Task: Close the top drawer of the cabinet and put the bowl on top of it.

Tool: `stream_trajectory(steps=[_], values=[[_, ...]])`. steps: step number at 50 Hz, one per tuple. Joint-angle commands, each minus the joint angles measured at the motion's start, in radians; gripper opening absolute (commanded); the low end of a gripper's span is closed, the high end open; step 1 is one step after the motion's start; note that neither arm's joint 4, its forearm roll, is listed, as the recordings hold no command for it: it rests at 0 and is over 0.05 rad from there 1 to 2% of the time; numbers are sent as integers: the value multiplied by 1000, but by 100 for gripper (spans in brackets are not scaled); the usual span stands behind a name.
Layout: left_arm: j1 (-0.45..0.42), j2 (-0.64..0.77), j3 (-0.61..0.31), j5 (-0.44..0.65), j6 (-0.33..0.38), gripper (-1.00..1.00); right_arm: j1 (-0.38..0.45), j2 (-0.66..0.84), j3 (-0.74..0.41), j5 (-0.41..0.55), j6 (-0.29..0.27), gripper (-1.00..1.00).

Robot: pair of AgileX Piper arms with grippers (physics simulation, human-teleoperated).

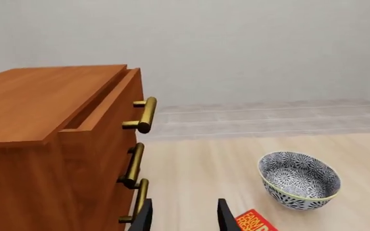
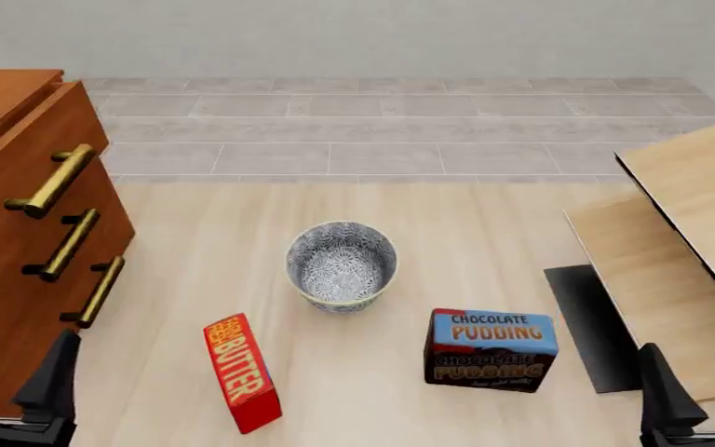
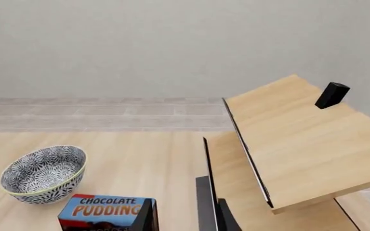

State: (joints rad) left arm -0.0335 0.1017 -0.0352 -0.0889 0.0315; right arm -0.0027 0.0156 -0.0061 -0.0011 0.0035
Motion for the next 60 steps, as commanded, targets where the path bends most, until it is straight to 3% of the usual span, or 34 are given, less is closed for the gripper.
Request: stream_trajectory(steps=[1, 10, 17, 25, 60], values=[[-43, 156, -15, -141, 8, 100, 0, 4, 1, -3, -9, 100], [-83, 326, -52, -266, 11, 100, 1, 9, 2, -8, -12, 100], [-108, 394, -89, -299, 43, 100, 2, 12, 2, -10, -20, 100], [-131, 535, -129, -377, 25, 100, 6, 9, 2, -2, -28, 100], [-94, 973, -356, -546, -2, 100, -10, -4, 2, 6, -15, 100]])
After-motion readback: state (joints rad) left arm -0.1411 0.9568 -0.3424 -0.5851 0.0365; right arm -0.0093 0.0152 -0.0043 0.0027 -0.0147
